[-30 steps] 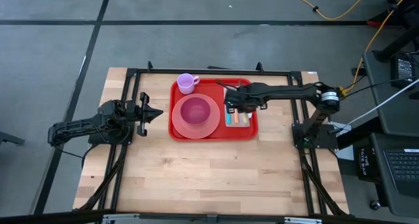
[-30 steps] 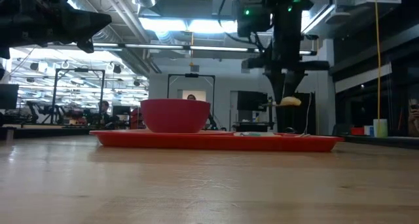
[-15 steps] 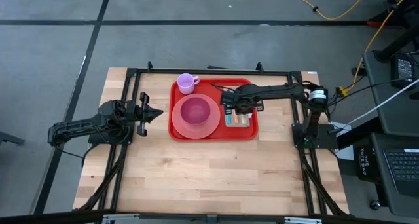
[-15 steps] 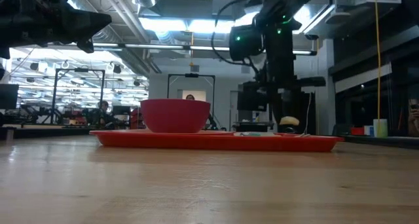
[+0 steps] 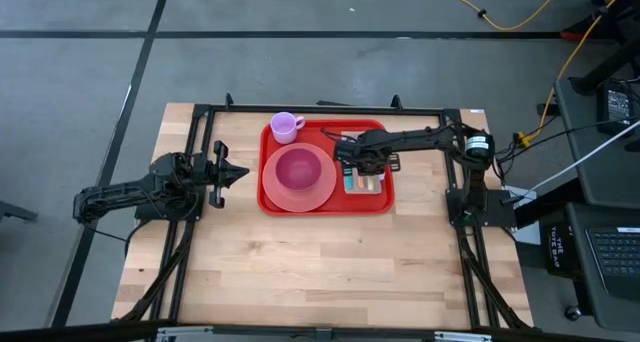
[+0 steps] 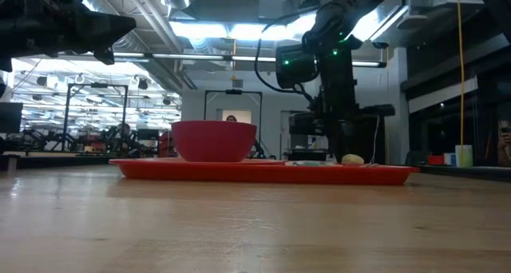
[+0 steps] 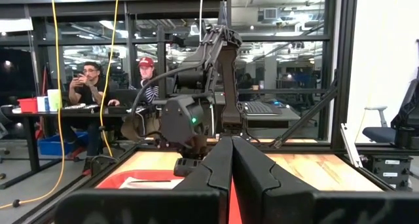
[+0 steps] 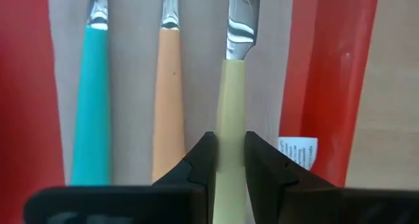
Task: Set up tray
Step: Put the yellow knife on top of the brown napkin on the right side of the orange fork
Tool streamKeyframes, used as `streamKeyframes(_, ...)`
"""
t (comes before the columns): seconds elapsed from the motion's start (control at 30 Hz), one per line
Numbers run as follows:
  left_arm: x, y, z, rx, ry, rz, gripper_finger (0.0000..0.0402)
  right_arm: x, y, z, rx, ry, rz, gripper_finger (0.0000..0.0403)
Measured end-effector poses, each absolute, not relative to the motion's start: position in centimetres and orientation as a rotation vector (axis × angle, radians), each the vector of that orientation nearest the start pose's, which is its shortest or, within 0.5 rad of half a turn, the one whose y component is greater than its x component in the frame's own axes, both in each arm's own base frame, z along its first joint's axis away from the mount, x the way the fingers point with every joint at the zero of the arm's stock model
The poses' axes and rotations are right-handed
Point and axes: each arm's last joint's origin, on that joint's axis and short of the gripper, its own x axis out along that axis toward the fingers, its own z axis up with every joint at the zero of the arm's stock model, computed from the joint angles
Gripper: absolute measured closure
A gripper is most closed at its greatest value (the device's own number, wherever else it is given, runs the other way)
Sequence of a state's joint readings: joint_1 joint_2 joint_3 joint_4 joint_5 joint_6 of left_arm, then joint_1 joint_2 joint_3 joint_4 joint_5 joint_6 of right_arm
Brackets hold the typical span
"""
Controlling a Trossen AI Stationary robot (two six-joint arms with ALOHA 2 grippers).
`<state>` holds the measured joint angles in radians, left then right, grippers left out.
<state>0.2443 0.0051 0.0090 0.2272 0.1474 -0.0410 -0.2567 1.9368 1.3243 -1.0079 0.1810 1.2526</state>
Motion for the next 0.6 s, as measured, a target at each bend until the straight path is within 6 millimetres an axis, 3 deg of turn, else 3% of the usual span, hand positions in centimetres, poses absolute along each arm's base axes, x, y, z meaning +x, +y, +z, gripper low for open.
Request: streamKeyframes(0.6,9.28,1.87,18.78,0.004,-0.228,0.091,0.0398,33.45,-9.25,16.19,1.042,1.171,-1.291,0.032)
